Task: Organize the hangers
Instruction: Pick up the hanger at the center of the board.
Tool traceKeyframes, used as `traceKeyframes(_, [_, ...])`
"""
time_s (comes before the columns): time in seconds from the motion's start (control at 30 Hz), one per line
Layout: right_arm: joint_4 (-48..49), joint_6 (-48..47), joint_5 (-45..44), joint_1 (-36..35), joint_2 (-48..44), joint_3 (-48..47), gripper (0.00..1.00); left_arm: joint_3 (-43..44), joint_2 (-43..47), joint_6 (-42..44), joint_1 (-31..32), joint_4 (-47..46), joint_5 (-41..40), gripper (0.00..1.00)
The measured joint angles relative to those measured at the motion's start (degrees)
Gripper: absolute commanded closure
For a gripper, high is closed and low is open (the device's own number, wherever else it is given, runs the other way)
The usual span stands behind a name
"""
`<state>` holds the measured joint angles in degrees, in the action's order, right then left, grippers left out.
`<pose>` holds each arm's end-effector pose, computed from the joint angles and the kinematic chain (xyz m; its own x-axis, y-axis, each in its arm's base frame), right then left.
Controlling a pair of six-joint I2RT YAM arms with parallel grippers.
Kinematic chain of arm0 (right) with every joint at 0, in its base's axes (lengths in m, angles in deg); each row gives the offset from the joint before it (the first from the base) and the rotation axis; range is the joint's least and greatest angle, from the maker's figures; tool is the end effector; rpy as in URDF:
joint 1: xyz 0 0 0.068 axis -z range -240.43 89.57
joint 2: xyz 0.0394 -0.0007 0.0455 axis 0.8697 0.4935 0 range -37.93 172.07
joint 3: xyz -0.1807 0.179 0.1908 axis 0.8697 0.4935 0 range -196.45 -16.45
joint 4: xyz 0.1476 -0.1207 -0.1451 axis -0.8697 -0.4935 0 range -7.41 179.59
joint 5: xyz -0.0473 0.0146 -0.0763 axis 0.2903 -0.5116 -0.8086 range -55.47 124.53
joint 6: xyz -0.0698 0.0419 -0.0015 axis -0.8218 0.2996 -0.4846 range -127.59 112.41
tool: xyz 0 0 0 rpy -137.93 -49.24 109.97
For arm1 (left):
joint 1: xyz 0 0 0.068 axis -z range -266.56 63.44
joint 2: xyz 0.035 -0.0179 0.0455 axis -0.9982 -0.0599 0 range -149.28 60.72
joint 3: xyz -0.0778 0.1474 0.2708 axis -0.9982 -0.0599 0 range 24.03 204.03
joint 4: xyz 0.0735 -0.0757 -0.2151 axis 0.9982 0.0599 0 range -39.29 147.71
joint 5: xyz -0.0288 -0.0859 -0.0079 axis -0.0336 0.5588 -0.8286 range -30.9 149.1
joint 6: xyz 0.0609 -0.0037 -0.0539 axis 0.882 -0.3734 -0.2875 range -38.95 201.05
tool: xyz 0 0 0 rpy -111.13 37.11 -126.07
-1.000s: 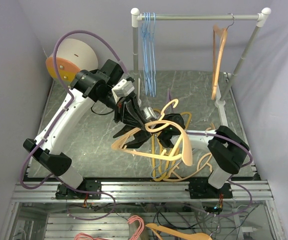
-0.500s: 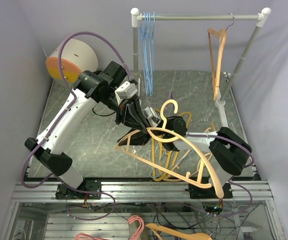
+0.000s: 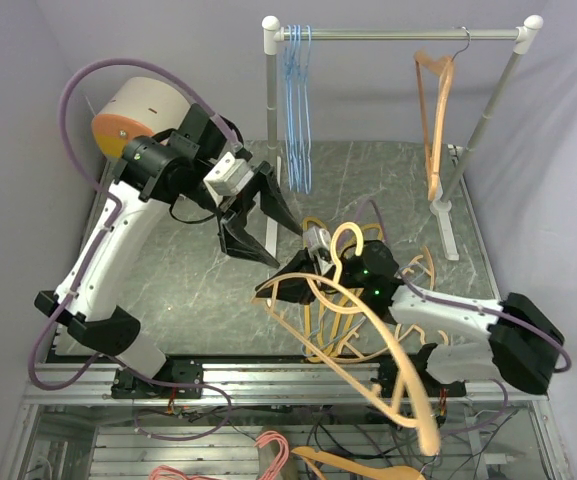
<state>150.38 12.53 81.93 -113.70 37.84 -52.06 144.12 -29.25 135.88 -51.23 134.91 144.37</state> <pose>0.1173 0.2441 0.3604 -0.1306 0.2146 -0.9679 -0.9687 -0.2355 0.0785 0.1454 -0.1894 0.5222 0.0482 0.0483 -0.9977 0.8423 -0.5388 0.0146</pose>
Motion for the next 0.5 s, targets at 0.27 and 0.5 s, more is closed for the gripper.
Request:
traceKeyframes(0.27, [-35.6,-9.9,-16.0,-2.21,-11.89,0.33,1.0,6.45,1.49,0.22,0.0,1.16,-6.4,0.22])
traceKeyframes(0.5, [-63.06,-12.07,-33.31,-5.77,-20.59,-2.03,1.0,13.57,5.03,-4.42,-0.74,-1.86,-15.69,0.12])
